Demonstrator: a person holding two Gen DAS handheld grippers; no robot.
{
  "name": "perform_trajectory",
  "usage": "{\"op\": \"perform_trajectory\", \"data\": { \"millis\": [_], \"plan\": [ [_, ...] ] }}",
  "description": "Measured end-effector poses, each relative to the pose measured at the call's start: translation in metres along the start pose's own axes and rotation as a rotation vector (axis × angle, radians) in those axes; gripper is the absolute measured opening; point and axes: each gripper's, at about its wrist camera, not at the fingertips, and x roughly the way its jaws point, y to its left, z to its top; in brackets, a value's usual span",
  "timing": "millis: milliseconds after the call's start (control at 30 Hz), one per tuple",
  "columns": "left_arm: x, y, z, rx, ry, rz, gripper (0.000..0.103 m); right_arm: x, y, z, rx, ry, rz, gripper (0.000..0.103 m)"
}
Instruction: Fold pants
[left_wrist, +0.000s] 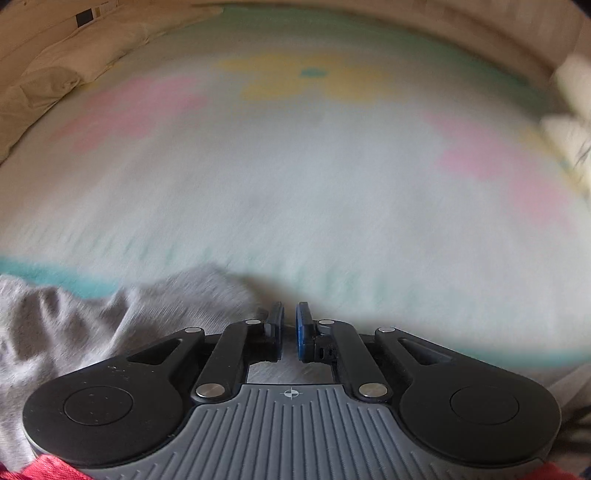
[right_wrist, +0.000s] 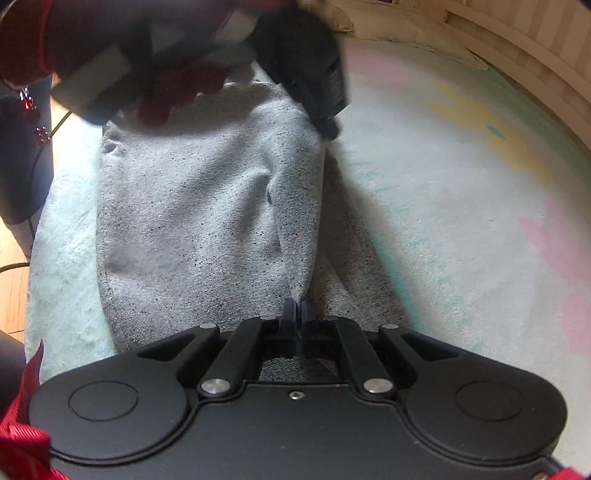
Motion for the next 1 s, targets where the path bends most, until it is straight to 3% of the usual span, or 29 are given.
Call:
{"op": "perform_trajectory", "data": {
  "millis": [167, 333, 433, 667, 733, 767, 800, 933, 1000],
  "plan": [
    [0.006, 0.007, -0.008, 0.017, 0.007, 0.000, 0.007, -0.011, -0.019, 0.007, 0.106, -0.073, 0.010, 0.015],
    [0.003, 0.008, -0.012, 0.023, -0.001, -0.005, 0.007, -0.013, -0.059, 0.021, 0.332, -0.192, -0.033, 0.035],
    [0.001, 0.006, -0.013, 0.032, -0.006, -0.005, 0.007, 0.003, -0.068, 0.026, 0.373, -0.168, -0.052, 0.038],
    [0.004, 0.017, -0.010, -0.017, 0.003, -0.056, 0.007, 0.040, -0.064, 0.025, 0.357, -0.060, 0.055, 0.043],
    [0.004, 0.019, -0.009, -0.022, 0.002, -0.063, 0.007, 0.043, -0.054, 0.023, 0.323, -0.066, 0.040, 0.038],
    [0.004, 0.019, -0.009, -0.022, 0.001, -0.064, 0.007, 0.043, -0.053, 0.024, 0.309, -0.070, 0.040, 0.015],
    [0.004, 0.020, -0.009, -0.024, -0.003, -0.068, 0.007, 0.041, -0.051, 0.026, 0.298, -0.069, 0.031, 0.010],
    [-0.023, 0.027, -0.005, -0.047, -0.137, -0.094, 0.007, 0.038, -0.048, 0.032, 0.240, -0.070, -0.151, 0.004],
    [-0.036, 0.032, -0.003, -0.038, -0.205, -0.066, 0.007, 0.045, -0.050, 0.029, 0.259, -0.050, -0.146, 0.005]
  ]
}}
